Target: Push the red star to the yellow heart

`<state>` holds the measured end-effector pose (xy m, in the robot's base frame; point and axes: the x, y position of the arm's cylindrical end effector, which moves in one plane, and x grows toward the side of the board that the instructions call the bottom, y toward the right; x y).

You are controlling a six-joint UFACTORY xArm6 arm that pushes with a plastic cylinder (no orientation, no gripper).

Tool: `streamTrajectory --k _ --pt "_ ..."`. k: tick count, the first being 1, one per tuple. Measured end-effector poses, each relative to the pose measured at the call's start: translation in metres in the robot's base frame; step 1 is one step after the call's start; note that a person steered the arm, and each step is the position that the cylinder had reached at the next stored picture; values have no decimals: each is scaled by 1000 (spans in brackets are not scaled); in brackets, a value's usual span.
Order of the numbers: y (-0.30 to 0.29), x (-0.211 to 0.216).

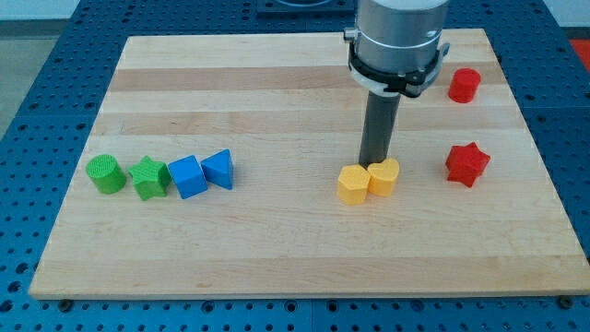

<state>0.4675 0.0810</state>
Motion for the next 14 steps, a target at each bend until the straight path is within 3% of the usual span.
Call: streamTrajectory --k 2,4,6,7,11,12,14 --pt "3 10" --pt "17 -62" --pt "99 -73" --pt "118 -34" --pt "120 -11" --pt "139 -18" --pt "168 9"
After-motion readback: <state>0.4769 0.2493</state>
